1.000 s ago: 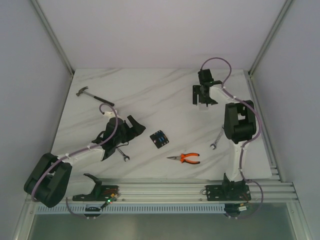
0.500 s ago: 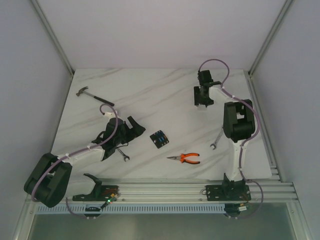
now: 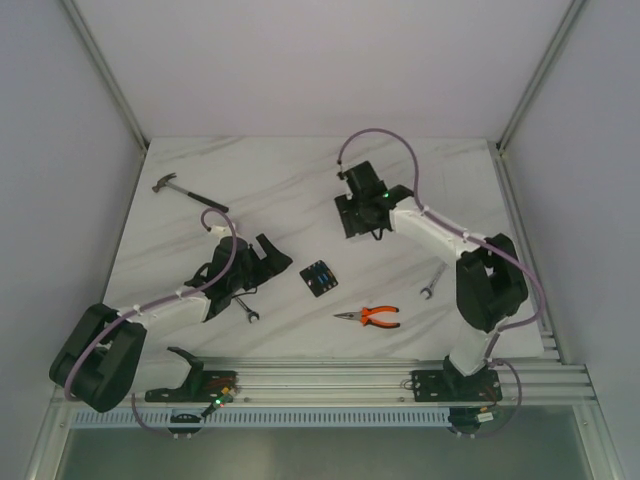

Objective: Snap on the fuse box
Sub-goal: Pick up the fuse box cover from the center of the board, then close the fuse box cover on the fuse box base.

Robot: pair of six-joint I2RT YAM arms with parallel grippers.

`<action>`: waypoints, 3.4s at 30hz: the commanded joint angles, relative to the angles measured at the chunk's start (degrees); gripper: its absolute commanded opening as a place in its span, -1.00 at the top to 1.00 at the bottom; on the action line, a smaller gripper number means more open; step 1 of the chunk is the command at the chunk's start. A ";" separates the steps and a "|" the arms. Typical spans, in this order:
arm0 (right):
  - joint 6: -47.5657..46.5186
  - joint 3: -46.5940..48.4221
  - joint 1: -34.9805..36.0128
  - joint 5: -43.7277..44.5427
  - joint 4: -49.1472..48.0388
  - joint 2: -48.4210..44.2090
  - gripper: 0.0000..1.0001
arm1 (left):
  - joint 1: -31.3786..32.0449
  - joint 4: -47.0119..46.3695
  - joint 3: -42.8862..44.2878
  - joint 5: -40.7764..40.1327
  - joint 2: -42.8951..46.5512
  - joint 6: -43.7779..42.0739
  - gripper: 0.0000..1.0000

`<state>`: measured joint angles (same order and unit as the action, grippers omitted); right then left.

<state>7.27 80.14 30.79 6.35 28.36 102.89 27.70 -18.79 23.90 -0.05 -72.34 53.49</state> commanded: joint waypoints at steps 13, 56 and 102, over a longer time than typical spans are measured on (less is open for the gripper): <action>5.91 -4.25 17.76 -0.14 1.60 -1.48 0.21 | -0.37 -3.62 -2.21 2.67 -2.37 2.73 -1.00; 6.46 -6.89 15.90 -6.44 -2.07 -2.39 -0.52 | 1.31 -8.65 1.48 7.76 -9.67 2.86 -0.81; 5.36 -7.16 11.61 -13.55 -3.58 9.88 0.39 | 7.89 2.53 8.84 6.89 -19.72 -1.73 0.31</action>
<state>14.41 74.37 39.33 -15.31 25.39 108.25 34.61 -24.49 33.91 7.35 -90.91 53.95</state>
